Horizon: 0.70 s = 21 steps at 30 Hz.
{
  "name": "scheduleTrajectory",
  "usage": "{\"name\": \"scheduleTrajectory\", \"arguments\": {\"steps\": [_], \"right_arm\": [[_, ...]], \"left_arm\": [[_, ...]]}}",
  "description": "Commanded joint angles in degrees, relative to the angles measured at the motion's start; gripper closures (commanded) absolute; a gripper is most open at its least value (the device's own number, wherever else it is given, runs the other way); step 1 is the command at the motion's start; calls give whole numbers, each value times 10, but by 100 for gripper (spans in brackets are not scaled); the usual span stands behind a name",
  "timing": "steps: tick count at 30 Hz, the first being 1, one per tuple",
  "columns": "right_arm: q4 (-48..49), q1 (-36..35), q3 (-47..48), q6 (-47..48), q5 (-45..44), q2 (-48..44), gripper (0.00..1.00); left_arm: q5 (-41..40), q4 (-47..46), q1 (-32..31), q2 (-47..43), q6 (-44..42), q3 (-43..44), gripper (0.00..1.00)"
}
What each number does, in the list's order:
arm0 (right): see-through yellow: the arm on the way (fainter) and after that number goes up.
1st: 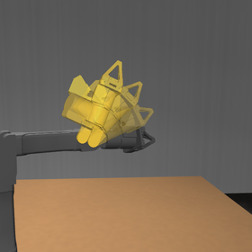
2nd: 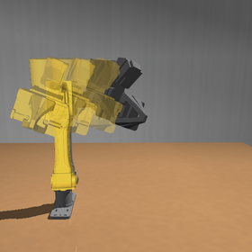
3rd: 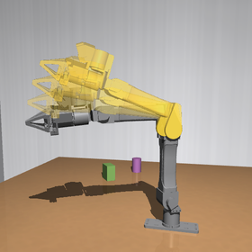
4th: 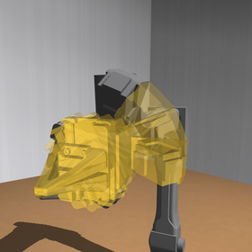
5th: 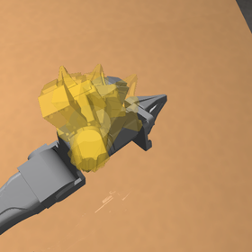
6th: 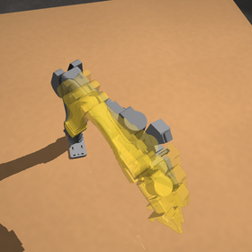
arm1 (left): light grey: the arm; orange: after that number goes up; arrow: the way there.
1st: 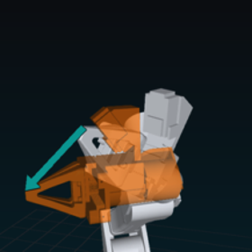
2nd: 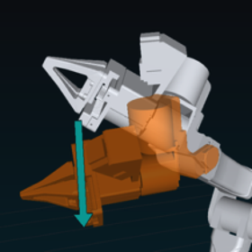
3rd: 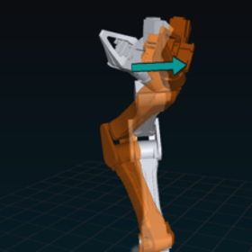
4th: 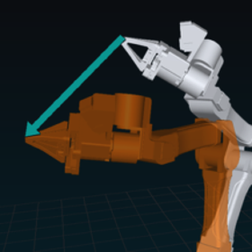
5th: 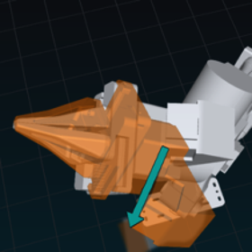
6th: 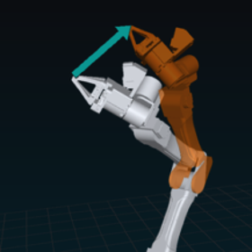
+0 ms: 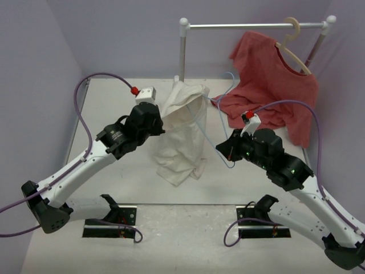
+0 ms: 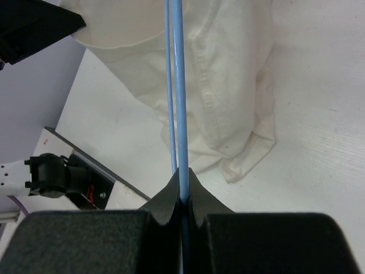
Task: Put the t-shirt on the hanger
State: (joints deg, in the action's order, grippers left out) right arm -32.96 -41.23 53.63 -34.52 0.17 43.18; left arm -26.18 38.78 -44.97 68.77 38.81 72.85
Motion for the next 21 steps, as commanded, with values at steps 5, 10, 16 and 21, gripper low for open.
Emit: {"name": "scheduleTrajectory", "arguments": {"steps": [5, 10, 16, 21], "right_arm": [[-78, 2, 94, 0, -140, 57, 100], [-140, 5, 181, 11, -263, 108, 100], [-118, 20, 223, 37, -187, 186, 100], [114, 2, 102, 49, 0, 166, 100]], "left_arm": [[120, -128, -75, 8, 36, -65, 100], [122, -174, -126, 0, 100, -166, 100], [149, -267, -132, -84, 148, -293, 100], [211, -296, -139, -103, 110, -270, 100]]}}
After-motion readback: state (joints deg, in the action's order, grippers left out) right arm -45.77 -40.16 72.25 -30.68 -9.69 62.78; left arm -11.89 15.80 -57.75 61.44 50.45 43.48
